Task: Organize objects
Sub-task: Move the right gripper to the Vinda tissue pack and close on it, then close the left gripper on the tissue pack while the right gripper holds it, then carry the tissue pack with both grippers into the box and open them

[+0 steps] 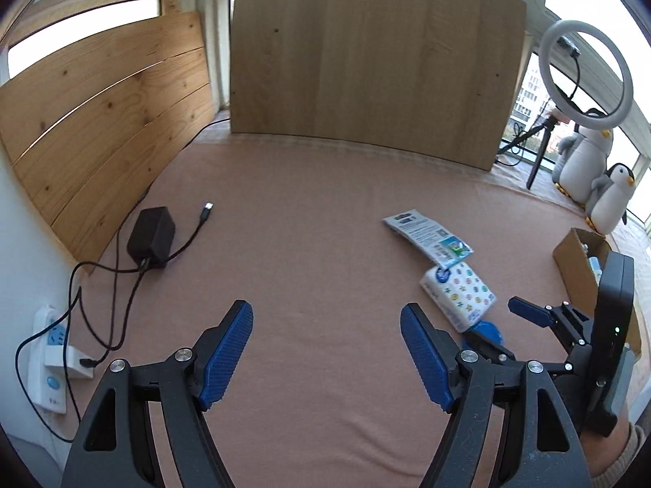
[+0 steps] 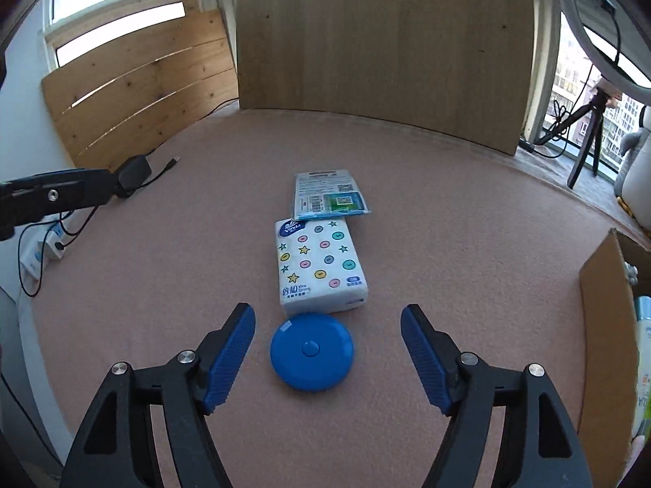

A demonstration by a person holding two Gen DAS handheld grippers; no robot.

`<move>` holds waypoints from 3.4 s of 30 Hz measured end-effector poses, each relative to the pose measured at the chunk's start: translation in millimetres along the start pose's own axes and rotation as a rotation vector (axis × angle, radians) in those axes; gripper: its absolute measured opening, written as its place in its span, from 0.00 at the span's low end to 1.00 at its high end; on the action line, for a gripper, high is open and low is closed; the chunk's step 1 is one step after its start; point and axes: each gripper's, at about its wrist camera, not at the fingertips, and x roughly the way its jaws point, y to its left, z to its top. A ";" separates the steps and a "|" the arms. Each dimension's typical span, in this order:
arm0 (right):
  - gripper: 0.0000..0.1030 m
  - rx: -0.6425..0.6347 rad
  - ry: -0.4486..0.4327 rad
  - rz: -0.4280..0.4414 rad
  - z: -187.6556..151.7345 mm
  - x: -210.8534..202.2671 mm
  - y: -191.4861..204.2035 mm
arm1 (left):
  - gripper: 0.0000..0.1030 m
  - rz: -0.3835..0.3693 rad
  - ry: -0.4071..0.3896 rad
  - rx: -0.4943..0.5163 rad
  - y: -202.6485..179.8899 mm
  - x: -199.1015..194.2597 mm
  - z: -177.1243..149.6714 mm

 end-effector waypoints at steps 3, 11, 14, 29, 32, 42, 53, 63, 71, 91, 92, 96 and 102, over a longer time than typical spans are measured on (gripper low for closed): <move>0.68 -0.015 0.009 0.005 5.7 17.0 1.9 | 0.76 0.035 -0.001 -0.040 28.6 -7.0 -9.4; 0.47 -0.051 0.048 -0.005 14.3 34.6 12.1 | 0.78 0.058 0.011 -0.101 54.4 -9.6 -19.2; 0.46 -0.076 0.053 0.005 7.1 29.7 30.1 | 0.79 0.031 0.040 -0.112 48.9 0.3 -23.2; 0.49 -0.102 0.021 0.025 -68.7 -17.4 137.5 | 0.80 -0.132 0.308 -0.151 -2.5 60.6 -63.8; 0.49 -0.093 0.019 0.040 -71.4 -21.3 135.3 | 0.80 -0.146 0.339 -0.138 -14.0 67.4 -65.4; 0.47 -0.091 0.014 0.071 -77.4 -26.4 127.3 | 0.63 -0.188 0.393 -0.090 -39.7 84.1 -67.3; 0.44 -0.081 -0.012 0.074 -77.4 -34.8 122.9 | 0.57 -0.180 0.362 -0.073 -46.4 71.8 -59.8; 0.43 -0.082 -0.136 0.041 -51.3 -85.4 112.2 | 0.57 -0.201 0.210 0.004 -60.6 4.4 -18.5; 0.43 -0.086 -0.234 0.000 -33.9 -123.3 101.5 | 0.57 -0.220 0.127 0.065 -80.0 -39.2 13.9; 0.43 -0.029 -0.290 -0.036 -25.0 -145.5 74.0 | 0.57 -0.241 0.086 0.140 -117.9 -51.4 25.0; 0.43 -0.021 -0.292 -0.041 -26.3 -146.5 71.0 | 0.57 -0.245 0.087 0.150 -123.2 -50.9 25.5; 0.43 0.020 -0.297 -0.070 -31.5 -156.1 58.9 | 0.57 -0.275 0.096 0.197 -150.9 -46.9 27.9; 0.43 0.100 -0.307 -0.143 -43.3 -166.8 17.3 | 0.57 -0.343 0.112 0.297 -213.6 -39.4 28.2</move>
